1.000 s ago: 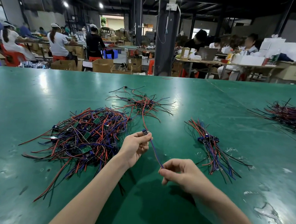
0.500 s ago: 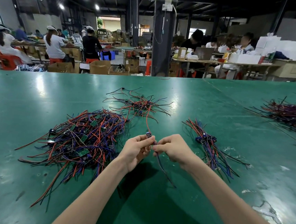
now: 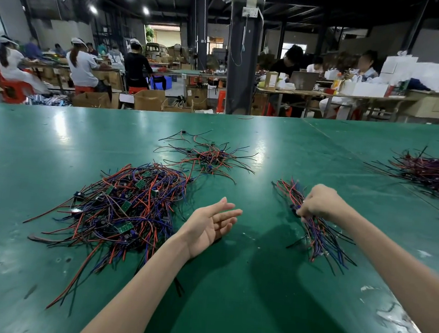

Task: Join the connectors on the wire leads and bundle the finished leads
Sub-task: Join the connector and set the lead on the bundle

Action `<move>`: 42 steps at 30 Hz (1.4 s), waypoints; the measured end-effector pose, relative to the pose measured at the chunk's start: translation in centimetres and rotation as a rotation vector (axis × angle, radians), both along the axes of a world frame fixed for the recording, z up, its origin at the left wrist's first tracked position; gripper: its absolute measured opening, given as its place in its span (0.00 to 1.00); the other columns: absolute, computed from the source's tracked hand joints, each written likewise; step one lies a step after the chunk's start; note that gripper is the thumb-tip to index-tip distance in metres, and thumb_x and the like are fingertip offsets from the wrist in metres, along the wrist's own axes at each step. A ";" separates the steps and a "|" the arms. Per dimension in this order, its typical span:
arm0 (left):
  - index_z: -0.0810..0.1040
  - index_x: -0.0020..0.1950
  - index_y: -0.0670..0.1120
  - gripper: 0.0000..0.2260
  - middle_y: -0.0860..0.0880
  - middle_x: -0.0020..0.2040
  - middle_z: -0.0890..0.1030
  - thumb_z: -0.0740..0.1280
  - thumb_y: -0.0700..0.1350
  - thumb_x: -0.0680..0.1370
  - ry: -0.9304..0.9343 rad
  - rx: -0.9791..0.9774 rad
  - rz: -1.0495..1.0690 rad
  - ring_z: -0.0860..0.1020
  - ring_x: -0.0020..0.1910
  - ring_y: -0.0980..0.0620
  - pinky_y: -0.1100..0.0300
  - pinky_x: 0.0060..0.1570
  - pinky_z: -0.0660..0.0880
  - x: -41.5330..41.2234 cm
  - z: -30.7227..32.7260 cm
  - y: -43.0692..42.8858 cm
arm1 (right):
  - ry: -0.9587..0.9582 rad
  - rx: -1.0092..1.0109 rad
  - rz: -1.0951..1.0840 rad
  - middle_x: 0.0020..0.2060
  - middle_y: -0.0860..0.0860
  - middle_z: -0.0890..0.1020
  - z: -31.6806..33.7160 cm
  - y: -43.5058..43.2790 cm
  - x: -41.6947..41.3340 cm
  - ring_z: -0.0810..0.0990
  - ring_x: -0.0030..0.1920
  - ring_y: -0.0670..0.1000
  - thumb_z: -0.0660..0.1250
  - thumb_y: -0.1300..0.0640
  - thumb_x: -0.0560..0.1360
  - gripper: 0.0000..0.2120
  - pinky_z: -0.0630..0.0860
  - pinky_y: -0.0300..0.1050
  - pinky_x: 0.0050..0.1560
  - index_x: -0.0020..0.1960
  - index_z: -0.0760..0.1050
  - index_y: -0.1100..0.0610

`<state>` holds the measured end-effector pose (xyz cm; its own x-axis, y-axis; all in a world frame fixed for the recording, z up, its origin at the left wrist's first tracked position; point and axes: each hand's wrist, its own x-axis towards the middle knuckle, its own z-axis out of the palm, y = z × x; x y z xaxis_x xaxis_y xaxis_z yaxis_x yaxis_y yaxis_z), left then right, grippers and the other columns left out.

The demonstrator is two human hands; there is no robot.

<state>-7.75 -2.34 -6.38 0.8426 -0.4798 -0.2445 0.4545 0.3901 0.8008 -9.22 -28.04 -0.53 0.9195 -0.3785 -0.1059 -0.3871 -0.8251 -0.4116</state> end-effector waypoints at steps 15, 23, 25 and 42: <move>0.75 0.52 0.39 0.09 0.44 0.42 0.84 0.57 0.42 0.82 -0.137 0.027 0.123 0.80 0.35 0.53 0.64 0.36 0.77 -0.6 0.3 -1.1 | -0.369 -0.418 0.224 0.48 0.56 0.80 -6.6 7.7 1.3 0.80 0.49 0.61 0.59 0.55 0.77 0.08 0.72 0.49 0.43 0.49 0.75 0.57; 0.76 0.50 0.41 0.09 0.46 0.40 0.84 0.56 0.37 0.82 -0.412 0.200 0.298 0.80 0.34 0.54 0.64 0.37 0.77 -2.2 2.2 -1.7 | -0.433 -0.432 0.391 0.47 0.55 0.75 -8.3 7.9 1.7 0.79 0.42 0.62 0.56 0.57 0.78 0.07 0.64 0.48 0.35 0.52 0.72 0.57; 0.76 0.50 0.42 0.09 0.48 0.40 0.84 0.57 0.36 0.81 -0.498 0.202 0.392 0.80 0.35 0.54 0.64 0.36 0.77 -1.4 4.0 0.1 | -0.420 -0.459 0.396 0.48 0.54 0.75 -8.4 8.0 1.7 0.79 0.43 0.62 0.55 0.57 0.79 0.08 0.64 0.48 0.36 0.53 0.71 0.56; 0.82 0.53 0.50 0.10 0.47 0.51 0.83 0.66 0.53 0.78 -0.616 1.898 0.606 0.75 0.56 0.44 0.48 0.60 0.63 7.8 2.0 13.2 | -0.197 -0.573 0.439 0.51 0.56 0.75 -8.6 9.0 3.4 0.80 0.48 0.59 0.54 0.65 0.75 0.15 0.64 0.48 0.37 0.61 0.62 0.57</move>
<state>0.02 10.85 -4.38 0.9071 0.2736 0.3198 0.1930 -0.9457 0.2616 -5.83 -19.02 -9.12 0.9804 0.0810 0.1795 0.0635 -0.9928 0.1015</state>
